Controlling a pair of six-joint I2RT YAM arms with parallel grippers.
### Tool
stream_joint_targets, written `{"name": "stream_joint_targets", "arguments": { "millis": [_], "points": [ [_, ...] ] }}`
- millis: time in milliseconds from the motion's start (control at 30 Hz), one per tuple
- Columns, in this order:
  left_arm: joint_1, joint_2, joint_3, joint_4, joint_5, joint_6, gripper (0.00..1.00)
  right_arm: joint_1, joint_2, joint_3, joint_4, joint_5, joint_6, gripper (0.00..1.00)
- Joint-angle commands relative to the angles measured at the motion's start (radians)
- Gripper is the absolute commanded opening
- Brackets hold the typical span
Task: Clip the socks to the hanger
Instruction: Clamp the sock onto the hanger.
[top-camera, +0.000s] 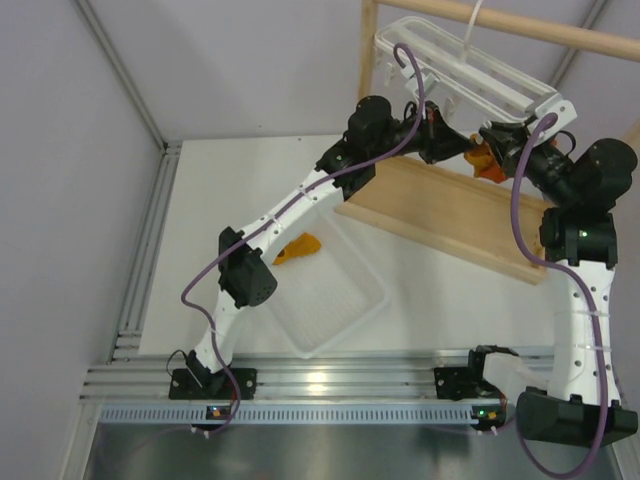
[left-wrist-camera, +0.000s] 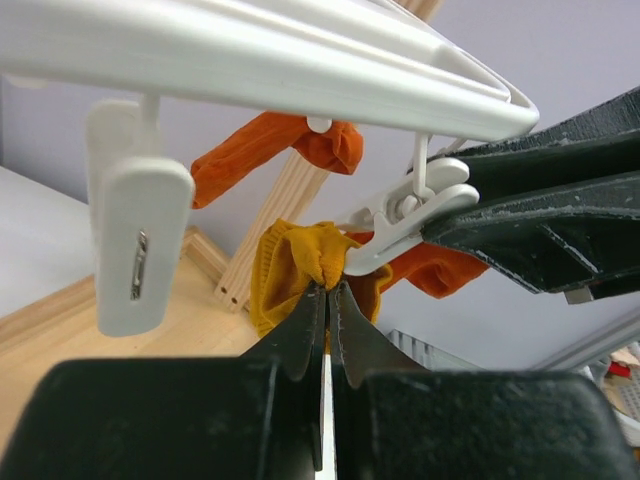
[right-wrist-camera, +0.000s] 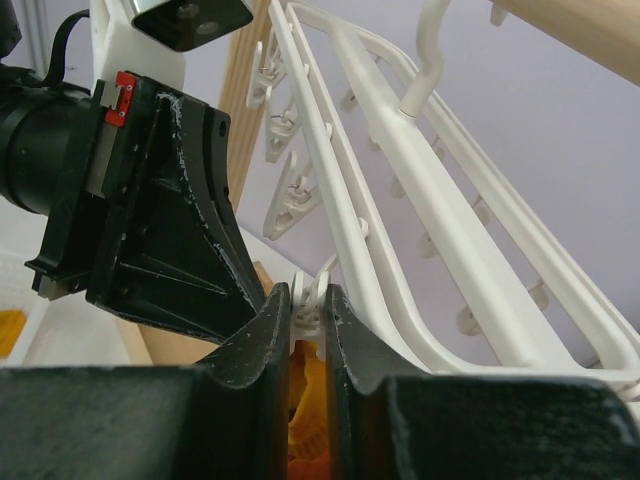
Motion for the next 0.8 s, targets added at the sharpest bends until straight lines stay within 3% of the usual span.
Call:
{"name": "stream_joint_targets", "arguments": {
  "millis": [0,700,767],
  "points": [
    [0.014,-0.079,-0.018,0.124,0.062,-0.070,0.00,0.031,-0.011,-0.025,-0.095,-0.065,-0.024,0.00],
    [0.033,-0.100,-0.065,0.313,0.205,-0.229,0.00,0.031,-0.014,-0.034,-0.082,-0.006,-0.039,0.00],
    [0.036,-0.100,-0.068,0.315,0.209,-0.232,0.00,0.031,-0.014,-0.031,-0.076,0.004,-0.025,0.11]
  ]
}}
